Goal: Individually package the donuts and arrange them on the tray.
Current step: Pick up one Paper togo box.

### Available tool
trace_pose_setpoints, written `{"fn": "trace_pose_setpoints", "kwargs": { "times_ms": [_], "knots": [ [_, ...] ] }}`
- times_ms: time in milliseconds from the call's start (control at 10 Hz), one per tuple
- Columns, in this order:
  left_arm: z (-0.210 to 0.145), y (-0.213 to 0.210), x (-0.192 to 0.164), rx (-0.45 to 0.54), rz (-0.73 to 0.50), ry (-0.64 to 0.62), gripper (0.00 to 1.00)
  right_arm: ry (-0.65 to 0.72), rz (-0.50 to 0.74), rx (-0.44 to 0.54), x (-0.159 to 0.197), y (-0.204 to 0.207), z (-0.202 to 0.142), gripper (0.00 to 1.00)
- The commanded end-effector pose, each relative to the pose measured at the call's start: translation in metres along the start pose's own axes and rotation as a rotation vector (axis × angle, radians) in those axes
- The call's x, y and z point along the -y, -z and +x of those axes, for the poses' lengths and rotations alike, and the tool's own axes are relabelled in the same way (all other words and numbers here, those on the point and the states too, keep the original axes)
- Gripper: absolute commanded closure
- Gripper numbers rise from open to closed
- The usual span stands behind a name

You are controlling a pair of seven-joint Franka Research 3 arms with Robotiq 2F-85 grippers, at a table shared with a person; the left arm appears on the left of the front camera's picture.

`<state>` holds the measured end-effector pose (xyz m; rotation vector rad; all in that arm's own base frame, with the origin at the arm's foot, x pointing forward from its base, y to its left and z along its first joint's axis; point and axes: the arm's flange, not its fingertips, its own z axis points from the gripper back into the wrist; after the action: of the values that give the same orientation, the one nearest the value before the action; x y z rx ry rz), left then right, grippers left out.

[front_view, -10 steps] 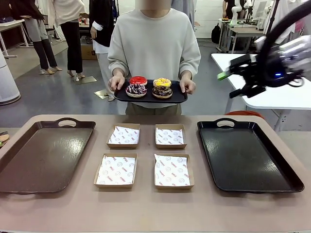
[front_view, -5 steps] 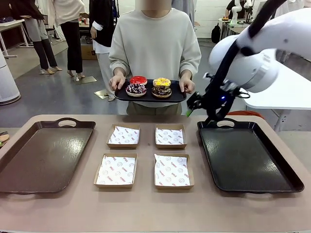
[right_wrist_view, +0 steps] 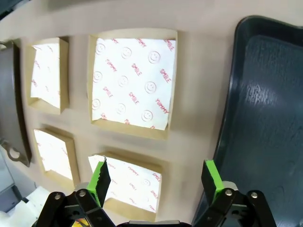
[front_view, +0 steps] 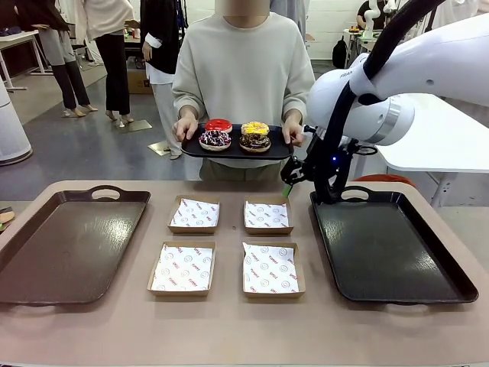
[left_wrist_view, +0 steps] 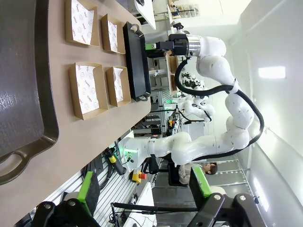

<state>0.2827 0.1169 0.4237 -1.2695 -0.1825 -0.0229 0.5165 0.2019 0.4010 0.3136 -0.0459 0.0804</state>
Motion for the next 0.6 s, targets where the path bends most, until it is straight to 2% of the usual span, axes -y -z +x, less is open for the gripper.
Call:
{"fn": "trace_pose_setpoints", "kwargs": {
  "times_ms": [0,100,500],
  "knots": [
    [-0.0006,-0.0004,0.0007,0.011,-0.016,0.014,0.00,0.009,-0.046,-0.020,0.0016,0.0031,-0.0038,0.00],
    [-0.0006,-0.0004,0.0007,0.011,-0.016,0.014,0.00,-0.021,0.007,-0.028,0.0024,-0.0013,-0.0081,0.00],
    [-0.0006,-0.0004,0.0007,0.011,-0.016,0.014,0.00,-0.004,-0.013,-0.010,0.0019,0.0020,-0.0016,0.00]
  ]
}}
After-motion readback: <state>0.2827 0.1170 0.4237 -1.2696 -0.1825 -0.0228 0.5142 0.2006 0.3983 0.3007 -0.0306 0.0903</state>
